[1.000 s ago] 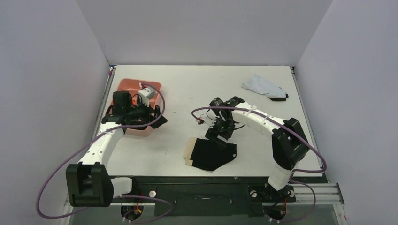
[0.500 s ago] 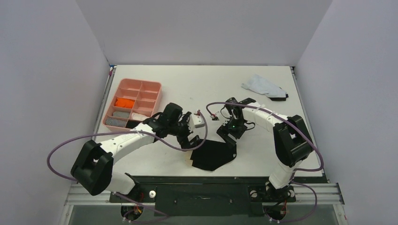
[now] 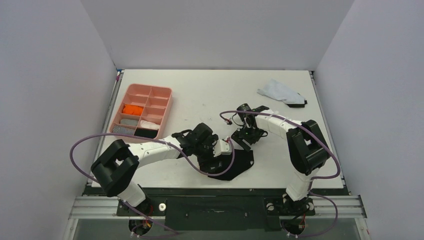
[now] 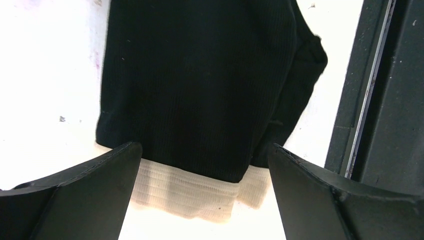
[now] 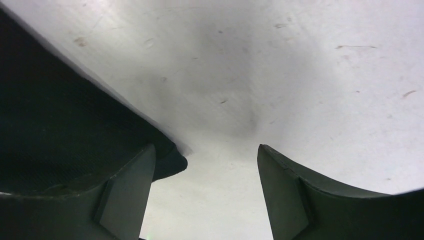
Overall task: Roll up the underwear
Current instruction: Move the underwear to the center of the board.
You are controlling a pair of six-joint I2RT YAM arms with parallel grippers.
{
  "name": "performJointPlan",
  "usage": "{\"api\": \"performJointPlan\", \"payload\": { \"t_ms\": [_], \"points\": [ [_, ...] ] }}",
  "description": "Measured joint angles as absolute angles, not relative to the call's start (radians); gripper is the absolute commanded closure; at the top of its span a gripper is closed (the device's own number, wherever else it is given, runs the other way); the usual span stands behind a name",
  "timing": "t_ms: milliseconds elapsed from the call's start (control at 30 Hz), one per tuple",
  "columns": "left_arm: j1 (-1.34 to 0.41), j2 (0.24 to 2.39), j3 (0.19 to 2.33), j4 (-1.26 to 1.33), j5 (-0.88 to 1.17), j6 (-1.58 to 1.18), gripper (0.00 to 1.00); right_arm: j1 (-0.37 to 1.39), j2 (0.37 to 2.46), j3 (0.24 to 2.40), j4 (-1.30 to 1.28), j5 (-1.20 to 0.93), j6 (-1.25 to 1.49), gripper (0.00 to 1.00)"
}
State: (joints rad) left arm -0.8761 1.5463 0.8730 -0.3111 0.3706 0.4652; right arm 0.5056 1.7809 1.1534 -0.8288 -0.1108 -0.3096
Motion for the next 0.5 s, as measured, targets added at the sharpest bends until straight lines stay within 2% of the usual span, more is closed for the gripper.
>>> {"api": "performJointPlan", "payload": {
  "t_ms": [233,500],
  "points": [
    [-0.876,1.630,0.905,-0.319,0.348,0.452,0.03,0.505,1.797,1.154,-0.781,-0.013,-0.289,0.30],
    [-0.876,1.737,0.997,-0.292,0.224,0.414,0.03,0.490,1.825,1.197,-0.773,0.039,-0.278,0.29]
  ]
}}
